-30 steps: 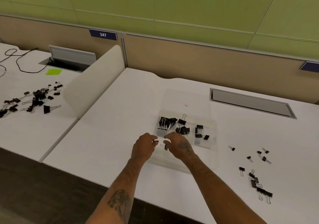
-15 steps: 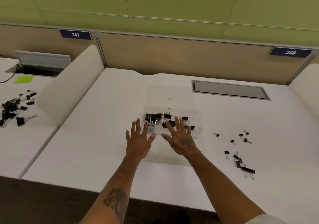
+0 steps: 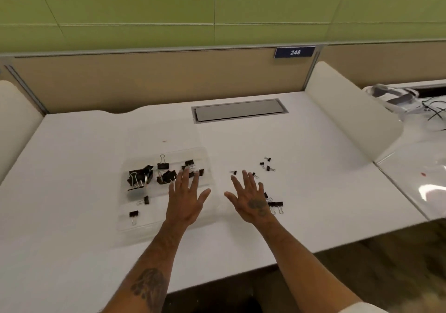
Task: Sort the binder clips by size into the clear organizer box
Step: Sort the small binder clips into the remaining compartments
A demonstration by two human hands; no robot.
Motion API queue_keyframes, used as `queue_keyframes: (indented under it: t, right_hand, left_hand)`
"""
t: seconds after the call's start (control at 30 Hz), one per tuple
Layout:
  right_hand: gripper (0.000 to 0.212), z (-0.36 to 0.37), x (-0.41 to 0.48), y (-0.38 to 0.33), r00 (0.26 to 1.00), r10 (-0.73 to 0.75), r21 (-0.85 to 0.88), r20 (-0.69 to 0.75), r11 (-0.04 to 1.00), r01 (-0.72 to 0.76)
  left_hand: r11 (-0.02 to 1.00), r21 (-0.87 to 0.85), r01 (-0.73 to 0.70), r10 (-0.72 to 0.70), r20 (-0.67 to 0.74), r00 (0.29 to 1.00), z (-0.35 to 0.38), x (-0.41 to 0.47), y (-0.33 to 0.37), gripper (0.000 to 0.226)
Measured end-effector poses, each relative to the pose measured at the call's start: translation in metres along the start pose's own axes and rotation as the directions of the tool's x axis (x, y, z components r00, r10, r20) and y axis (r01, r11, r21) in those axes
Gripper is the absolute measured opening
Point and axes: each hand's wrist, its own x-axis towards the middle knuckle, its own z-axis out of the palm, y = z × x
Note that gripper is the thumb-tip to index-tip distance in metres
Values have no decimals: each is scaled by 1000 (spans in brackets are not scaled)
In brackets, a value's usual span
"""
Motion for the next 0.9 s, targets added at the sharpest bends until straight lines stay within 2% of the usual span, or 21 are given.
queue_keyframes:
  t: [0.07,0.17,0.27,0.37,0.6,0.8,0.9]
  right_hand:
    - [64,4,-7,33,999,30,-15,-14,999,-31]
    - [61,12,-18,79,993,106,35,47,994,-108]
    - [61,13,-30,113,993,110,95,44,989,-114]
    - [49,11,-38,139,988,89,106,128,989,-103]
    - [37,16,-34,167,996,-3,133,89,991,-9]
    - [26,12,-27,176,993,48,281,109,957,-77]
    - [14,10,-22,182,993,51,271,106,959,-78]
  left_hand:
    - [999,-15,-48,48,5,999,9,6,24,82]
    - [992,-11,-125,125,23,992,27,9,61,77]
    - [988,2,-153,152,78,985,44,11,96,74]
    - [982,26,-184,179,135,974,61,10,126,67]
    - [978,42,-206,187,274,943,90,9,175,60]
    - [979,101,-176,131,351,927,104,13,197,59]
    - [983,97,-155,112,353,929,109,15,203,50]
